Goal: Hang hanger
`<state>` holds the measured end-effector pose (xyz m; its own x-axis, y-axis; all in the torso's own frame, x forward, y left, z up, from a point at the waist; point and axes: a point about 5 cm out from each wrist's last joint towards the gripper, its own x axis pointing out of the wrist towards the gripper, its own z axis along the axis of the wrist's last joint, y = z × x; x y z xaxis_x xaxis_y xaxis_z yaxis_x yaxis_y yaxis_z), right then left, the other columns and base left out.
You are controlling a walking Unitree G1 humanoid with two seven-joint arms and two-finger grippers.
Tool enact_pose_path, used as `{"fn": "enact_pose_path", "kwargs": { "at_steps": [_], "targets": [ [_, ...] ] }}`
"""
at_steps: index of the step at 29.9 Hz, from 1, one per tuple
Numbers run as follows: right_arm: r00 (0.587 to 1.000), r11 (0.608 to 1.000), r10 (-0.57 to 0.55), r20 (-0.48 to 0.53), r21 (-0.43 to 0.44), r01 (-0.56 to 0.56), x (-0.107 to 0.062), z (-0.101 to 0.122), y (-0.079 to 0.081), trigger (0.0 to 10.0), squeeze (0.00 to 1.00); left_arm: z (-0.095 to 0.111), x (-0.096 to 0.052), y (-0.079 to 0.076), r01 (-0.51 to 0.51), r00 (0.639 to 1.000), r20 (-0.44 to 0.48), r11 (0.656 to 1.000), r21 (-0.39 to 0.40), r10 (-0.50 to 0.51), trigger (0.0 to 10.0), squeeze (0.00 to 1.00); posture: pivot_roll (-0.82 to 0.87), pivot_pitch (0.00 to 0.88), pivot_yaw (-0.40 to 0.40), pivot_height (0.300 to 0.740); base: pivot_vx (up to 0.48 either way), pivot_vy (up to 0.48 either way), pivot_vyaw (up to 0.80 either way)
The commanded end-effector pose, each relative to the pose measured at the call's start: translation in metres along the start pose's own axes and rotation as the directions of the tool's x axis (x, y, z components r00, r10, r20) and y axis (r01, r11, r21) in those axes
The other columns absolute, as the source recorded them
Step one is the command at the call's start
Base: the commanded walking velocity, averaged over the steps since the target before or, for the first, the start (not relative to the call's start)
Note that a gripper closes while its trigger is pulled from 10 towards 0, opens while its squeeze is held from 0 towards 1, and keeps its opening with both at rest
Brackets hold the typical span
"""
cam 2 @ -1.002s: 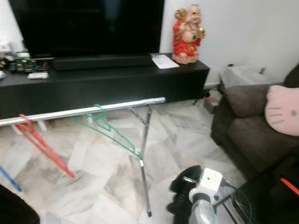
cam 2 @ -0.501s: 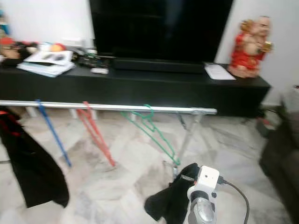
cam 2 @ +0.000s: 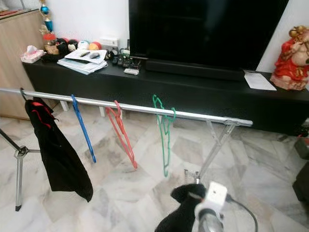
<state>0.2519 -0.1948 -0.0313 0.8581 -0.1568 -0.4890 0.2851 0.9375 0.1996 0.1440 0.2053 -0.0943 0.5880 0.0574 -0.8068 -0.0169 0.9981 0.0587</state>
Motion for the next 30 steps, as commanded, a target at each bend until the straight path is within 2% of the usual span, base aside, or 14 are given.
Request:
{"fn": "enact_pose_path", "kwargs": {
  "at_steps": [1,10,17,24,30],
  "targets": [
    [0.999,0.999,-0.029,-0.030,0.033,0.030,0.000,-0.002,-0.004,10.0,0.00,-0.007,-0.002,-0.003,0.007,1.000,-0.026,1.000,-0.006,-0.007,10.0,0.00,0.03,0.000,-0.059,0.740,0.000,0.000,0.00],
    [0.983,0.999,-0.048,-0.178,0.004,0.049,-0.008,-0.030,-0.007,10.0,0.00,-0.008,-0.002,-0.003,0.014,1.000,-0.028,1.000,0.006,-0.013,10.0,0.00,0.04,0.000,-0.053,0.740,0.000,0.000,0.00],
    [0.939,0.995,-0.091,-0.332,-0.075,0.070,-0.024,-0.060,-0.020,10.0,0.00,-0.009,-0.002,-0.007,0.020,0.999,-0.027,1.000,0.006,-0.020,10.0,0.00,0.06,0.000,-0.070,0.740,0.000,0.000,0.00],
    [0.932,0.996,-0.077,-0.354,-0.075,0.054,-0.027,-0.064,-0.022,10.0,0.00,-0.010,-0.002,-0.008,0.017,0.999,-0.028,1.000,-0.010,-0.017,10.0,0.00,0.05,0.000,-0.072,0.740,0.000,0.000,0.00],
    [0.926,0.996,-0.060,-0.372,-0.084,0.031,-0.022,-0.059,-0.019,10.0,0.00,-0.009,-0.002,-0.008,0.015,1.000,-0.027,1.000,-0.020,-0.015,10.0,0.00,0.04,0.000,-0.067,0.740,0.000,0.000,0.00]
  ]
}}
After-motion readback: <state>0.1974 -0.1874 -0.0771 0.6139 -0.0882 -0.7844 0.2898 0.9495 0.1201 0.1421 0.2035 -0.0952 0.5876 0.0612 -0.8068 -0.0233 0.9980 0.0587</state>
